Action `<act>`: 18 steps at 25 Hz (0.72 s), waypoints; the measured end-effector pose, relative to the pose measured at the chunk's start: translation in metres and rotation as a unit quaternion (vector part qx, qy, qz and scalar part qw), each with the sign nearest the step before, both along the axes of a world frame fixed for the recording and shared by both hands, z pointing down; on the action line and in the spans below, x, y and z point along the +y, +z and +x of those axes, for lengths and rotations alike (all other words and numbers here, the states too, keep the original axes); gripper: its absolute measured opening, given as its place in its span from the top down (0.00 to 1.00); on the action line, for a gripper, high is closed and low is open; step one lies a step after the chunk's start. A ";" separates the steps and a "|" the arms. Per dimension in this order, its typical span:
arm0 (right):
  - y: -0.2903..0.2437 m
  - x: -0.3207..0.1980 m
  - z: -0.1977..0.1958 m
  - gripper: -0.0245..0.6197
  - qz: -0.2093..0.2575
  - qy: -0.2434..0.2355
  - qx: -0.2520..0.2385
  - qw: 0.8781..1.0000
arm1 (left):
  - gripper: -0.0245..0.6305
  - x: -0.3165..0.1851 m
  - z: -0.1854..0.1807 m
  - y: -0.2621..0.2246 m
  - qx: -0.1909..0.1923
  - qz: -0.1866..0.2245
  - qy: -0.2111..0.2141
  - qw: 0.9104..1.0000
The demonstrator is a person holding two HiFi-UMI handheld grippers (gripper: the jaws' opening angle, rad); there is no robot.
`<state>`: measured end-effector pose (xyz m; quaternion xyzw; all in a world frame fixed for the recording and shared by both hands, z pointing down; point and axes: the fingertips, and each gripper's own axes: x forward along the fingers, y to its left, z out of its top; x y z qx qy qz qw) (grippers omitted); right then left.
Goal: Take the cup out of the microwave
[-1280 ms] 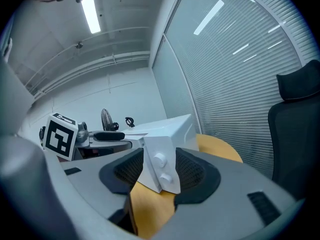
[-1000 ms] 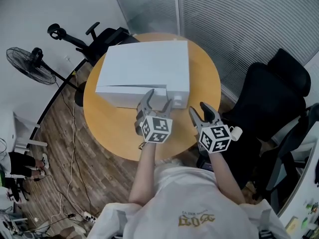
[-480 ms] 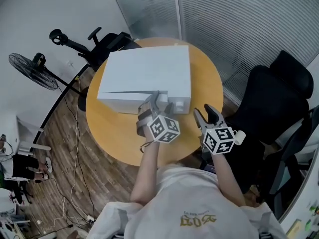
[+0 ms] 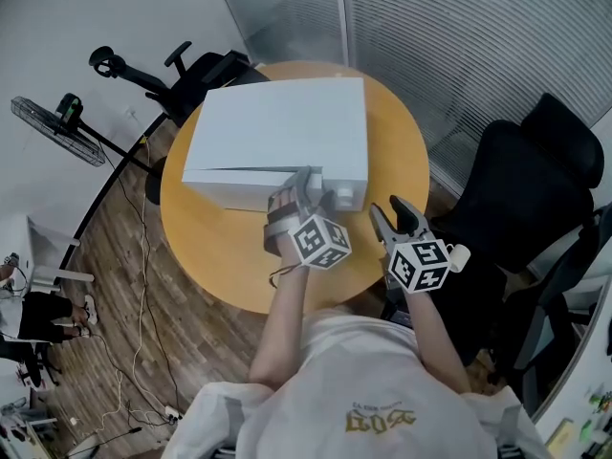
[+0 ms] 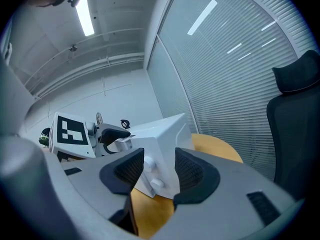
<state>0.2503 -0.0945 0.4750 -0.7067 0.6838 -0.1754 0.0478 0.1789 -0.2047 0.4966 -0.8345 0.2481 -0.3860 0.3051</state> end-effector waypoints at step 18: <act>0.010 0.012 -0.015 0.72 -0.002 -0.010 -0.021 1.000 | 0.46 0.009 -0.005 -0.003 0.029 0.015 0.016 0.999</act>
